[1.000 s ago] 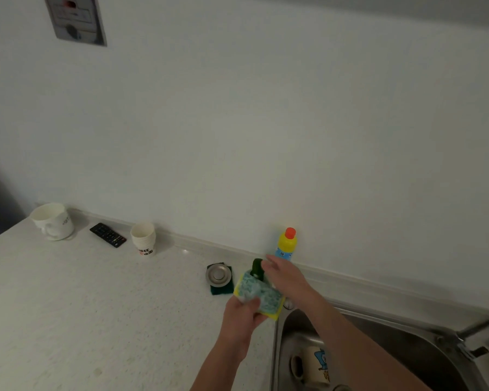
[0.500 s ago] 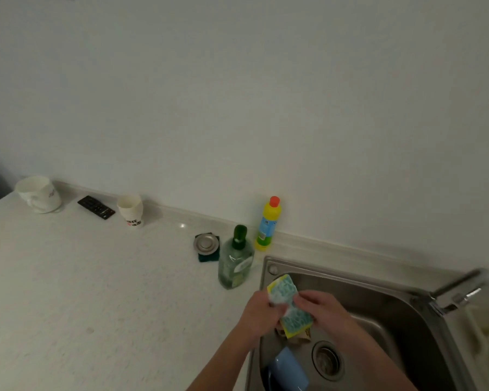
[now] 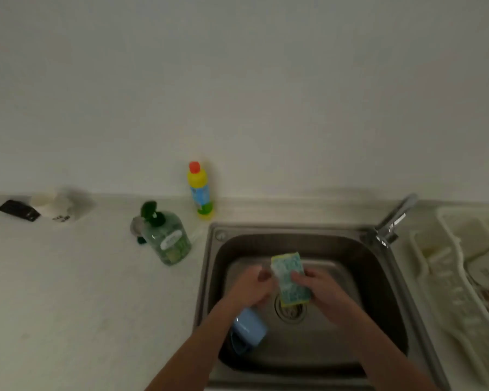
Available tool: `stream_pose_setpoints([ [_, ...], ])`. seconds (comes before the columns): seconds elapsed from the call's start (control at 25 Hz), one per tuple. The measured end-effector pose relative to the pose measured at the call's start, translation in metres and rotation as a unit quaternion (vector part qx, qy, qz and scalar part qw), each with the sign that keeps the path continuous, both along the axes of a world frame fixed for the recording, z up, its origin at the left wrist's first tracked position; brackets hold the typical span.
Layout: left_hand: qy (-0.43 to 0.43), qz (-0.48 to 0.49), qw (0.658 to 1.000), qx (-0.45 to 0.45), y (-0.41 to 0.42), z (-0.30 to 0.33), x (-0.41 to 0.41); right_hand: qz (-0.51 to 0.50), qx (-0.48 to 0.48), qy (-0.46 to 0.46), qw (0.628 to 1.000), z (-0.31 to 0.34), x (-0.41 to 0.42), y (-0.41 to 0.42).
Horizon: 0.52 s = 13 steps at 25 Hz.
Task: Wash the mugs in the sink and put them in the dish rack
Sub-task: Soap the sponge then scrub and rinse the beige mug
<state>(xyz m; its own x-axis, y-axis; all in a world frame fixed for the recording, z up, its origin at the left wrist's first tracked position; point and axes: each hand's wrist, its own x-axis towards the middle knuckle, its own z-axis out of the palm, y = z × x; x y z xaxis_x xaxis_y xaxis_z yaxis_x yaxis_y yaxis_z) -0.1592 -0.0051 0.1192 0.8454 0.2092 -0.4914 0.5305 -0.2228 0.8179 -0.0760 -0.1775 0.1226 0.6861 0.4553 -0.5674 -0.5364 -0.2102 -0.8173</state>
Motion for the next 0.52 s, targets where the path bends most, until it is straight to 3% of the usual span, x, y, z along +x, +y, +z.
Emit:
stream_pose_setpoints([
  [0.2, 0.110, 0.061, 0.990, 0.067, -0.020, -0.029, 0.006, 0.004, -0.045, 0.086, 0.995, -0.062, 0.025, -0.043],
  [0.52, 0.191, -0.002, 0.966, 0.175, -0.014, -0.088, 0.010, 0.012, -0.095, 0.152, 0.984, -0.117, 0.029, -0.048],
])
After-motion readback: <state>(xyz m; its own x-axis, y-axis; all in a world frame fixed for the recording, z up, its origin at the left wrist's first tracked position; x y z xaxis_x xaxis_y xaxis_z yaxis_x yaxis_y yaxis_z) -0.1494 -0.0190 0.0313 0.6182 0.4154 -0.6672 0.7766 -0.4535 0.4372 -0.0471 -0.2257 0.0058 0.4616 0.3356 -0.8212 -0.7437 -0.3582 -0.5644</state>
